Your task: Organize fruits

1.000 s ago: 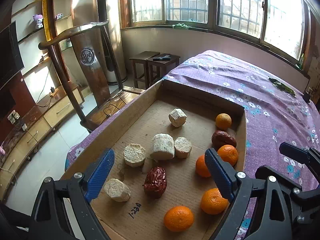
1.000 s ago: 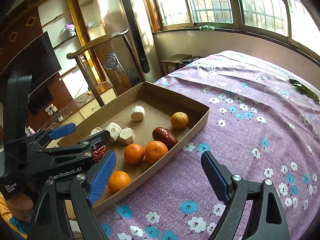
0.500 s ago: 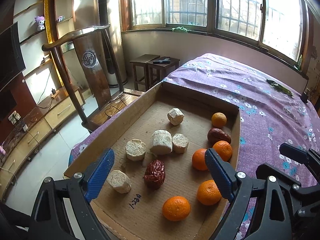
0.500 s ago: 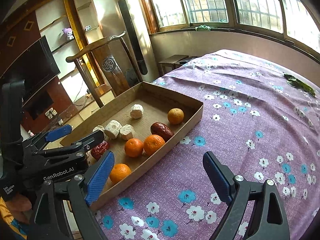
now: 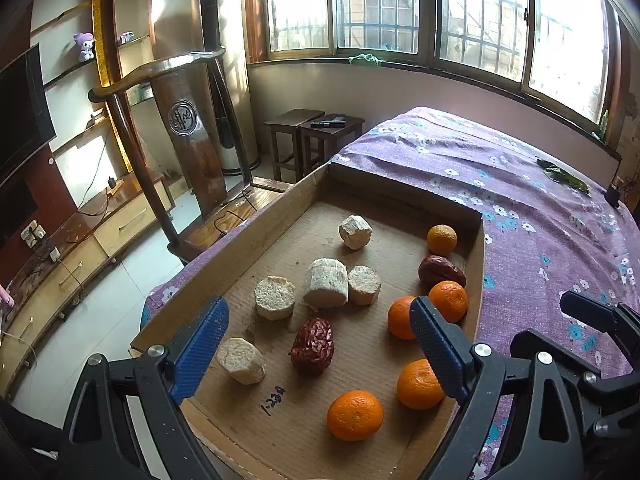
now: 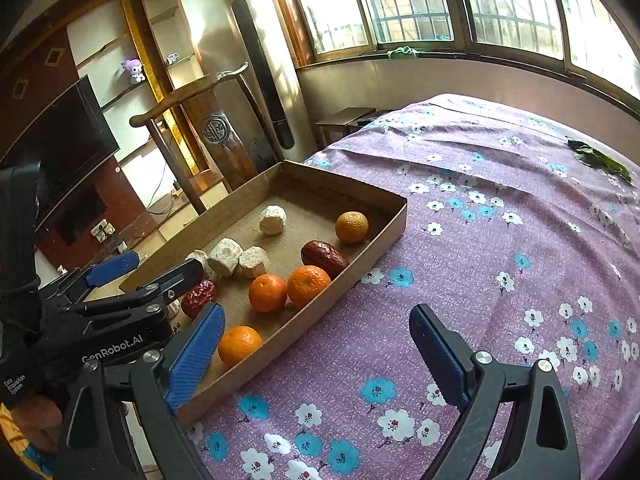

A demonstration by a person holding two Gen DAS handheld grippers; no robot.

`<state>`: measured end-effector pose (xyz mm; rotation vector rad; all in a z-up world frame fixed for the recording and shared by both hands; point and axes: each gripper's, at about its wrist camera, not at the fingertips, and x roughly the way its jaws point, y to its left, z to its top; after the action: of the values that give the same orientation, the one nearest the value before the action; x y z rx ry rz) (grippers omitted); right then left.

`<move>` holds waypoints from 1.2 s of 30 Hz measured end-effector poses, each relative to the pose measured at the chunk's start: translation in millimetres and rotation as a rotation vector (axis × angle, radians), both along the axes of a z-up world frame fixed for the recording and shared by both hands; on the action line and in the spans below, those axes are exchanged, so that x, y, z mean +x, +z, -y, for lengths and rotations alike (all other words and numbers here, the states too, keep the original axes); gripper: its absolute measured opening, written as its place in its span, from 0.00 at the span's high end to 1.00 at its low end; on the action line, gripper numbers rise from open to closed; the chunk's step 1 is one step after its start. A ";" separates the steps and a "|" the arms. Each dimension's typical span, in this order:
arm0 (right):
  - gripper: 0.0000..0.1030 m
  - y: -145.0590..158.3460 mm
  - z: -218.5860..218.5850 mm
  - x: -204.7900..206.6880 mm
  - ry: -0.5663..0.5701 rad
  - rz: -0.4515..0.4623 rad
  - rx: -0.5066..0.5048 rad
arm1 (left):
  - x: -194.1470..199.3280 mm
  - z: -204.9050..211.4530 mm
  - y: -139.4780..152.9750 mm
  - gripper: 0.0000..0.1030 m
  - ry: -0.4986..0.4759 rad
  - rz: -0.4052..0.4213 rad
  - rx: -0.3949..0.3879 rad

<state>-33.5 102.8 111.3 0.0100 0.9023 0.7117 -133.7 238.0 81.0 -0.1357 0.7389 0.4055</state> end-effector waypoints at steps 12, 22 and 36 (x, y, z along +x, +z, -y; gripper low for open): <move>0.02 -3.8 -0.7 0.6 -0.001 -0.018 -0.021 | -1.6 -1.5 -0.9 0.11 0.005 -0.001 0.000; 0.02 -5.2 -2.3 0.2 0.003 -0.018 -0.036 | -2.8 -2.6 -2.4 0.11 0.007 -0.004 -0.001; 0.02 -6.3 -5.7 1.6 0.019 -0.021 -0.047 | -4.3 -4.8 -3.4 0.11 0.010 -0.007 -0.002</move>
<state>-31.9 108.5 105.0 -0.0324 0.9404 0.7088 -138.0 242.8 77.6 -0.1395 0.7461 0.4152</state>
